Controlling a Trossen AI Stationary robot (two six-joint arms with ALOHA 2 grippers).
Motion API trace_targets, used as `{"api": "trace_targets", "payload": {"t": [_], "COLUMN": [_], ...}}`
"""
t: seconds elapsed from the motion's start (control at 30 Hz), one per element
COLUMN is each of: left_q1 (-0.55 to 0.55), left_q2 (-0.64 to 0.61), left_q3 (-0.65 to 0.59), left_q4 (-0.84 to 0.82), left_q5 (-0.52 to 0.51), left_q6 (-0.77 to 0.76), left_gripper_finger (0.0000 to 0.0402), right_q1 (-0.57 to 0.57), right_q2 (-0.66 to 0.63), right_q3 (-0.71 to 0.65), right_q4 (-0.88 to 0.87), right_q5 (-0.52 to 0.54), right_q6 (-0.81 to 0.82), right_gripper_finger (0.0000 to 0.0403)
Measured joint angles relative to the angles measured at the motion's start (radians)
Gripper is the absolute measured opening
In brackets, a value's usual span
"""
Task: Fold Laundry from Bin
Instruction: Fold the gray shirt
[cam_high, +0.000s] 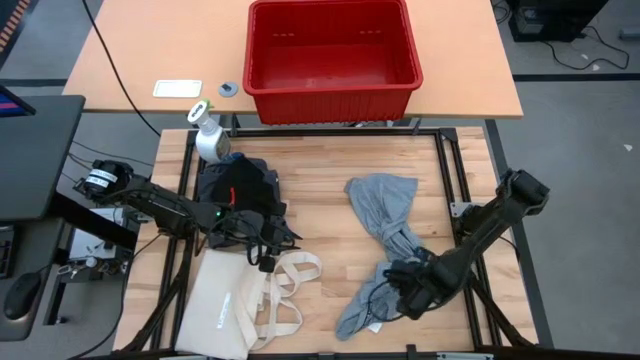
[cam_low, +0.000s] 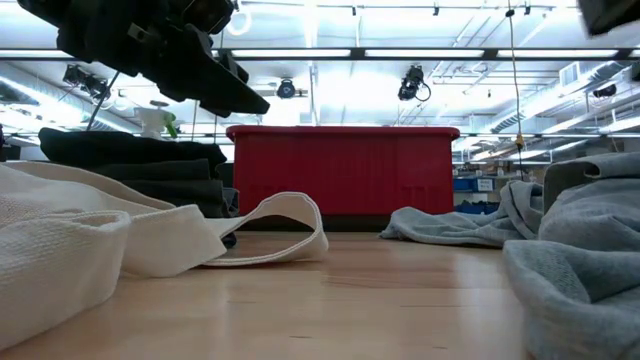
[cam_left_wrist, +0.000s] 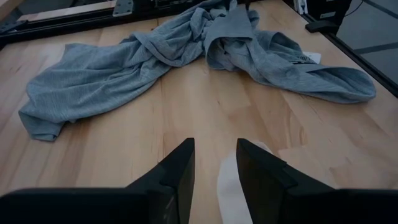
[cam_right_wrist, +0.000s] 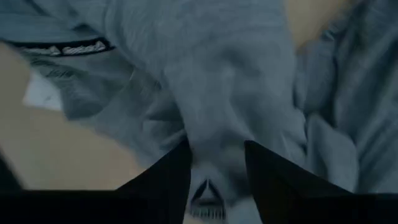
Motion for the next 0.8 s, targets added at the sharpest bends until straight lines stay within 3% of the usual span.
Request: {"api": "trace_targets", "payload": {"t": [0.23,0.37,0.47,0.63,0.8], "left_q1": [0.000,0.000,0.000,0.000,0.000], "left_q2": [0.000,0.000,0.000,0.000,0.000], "left_q3": [0.000,0.000,0.000,0.000,0.000], "left_q4": [-0.005,-0.009,-0.008,-0.008,-0.008], "left_q5": [0.000,0.000,0.000,0.000,0.000], "left_q6": [-0.006,-0.008,-0.007,-0.008,-0.006], "left_gripper_finger": [0.0121,0.0121,0.0121,0.0121,0.0121], "right_q1": [-0.050,-0.054,-0.054,-0.078,-0.124], "right_q2": [0.116,0.152,0.156,0.152,0.150], "right_q3": [0.019,0.043,0.080,0.112,0.130], "right_q4": [0.030,0.028,0.026,0.036,0.079], "right_q5": [0.007,0.057,0.136,0.187,0.201], "right_q6": [-0.058,-0.093,-0.135,-0.215,-0.325], "right_gripper_finger": [0.0188,0.0181,0.0142,0.0025,0.0015]}}
